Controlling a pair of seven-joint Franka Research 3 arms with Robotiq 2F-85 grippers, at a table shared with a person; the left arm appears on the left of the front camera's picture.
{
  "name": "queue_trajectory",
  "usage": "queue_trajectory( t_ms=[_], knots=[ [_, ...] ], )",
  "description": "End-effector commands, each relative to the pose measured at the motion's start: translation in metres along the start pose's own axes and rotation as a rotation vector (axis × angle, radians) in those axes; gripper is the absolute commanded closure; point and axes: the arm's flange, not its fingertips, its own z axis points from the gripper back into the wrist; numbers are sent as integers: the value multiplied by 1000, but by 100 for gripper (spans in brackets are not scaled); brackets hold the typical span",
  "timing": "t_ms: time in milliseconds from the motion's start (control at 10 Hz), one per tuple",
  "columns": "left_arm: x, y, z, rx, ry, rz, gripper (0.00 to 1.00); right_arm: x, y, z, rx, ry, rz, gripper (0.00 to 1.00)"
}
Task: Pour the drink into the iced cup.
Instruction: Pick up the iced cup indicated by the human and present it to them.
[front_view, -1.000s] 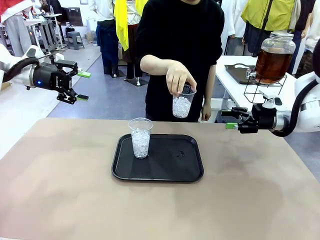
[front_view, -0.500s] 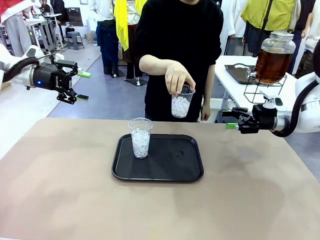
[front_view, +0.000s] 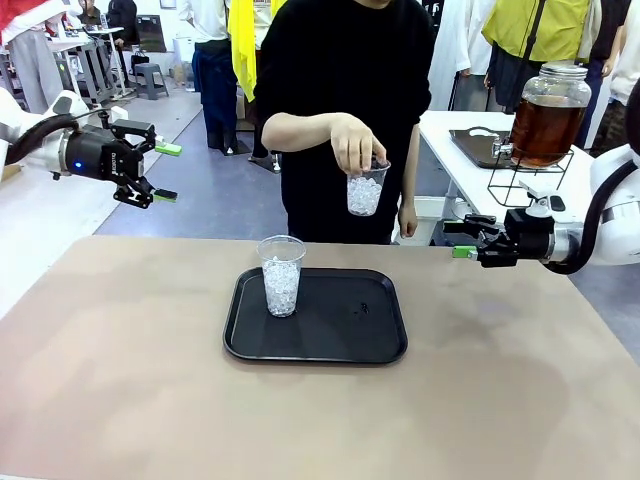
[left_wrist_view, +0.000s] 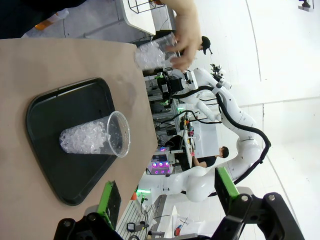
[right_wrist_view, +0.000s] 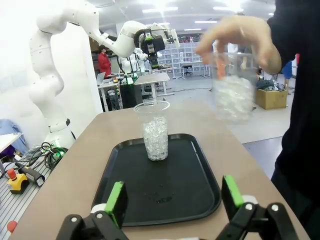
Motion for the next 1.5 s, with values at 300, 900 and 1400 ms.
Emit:
queue_trajectory(
  t_ms=[300,900,1400],
  knots=[
    [0,-1,0,2,-3,-3,0,2,1,1,6,-7,1,0],
    [0,-1,0,2,-3,-3,0,2,1,1,6,-7,1,0],
    [0,-1,0,2,-3,-3,0,2,1,1,6,-7,1,0]
  ],
)
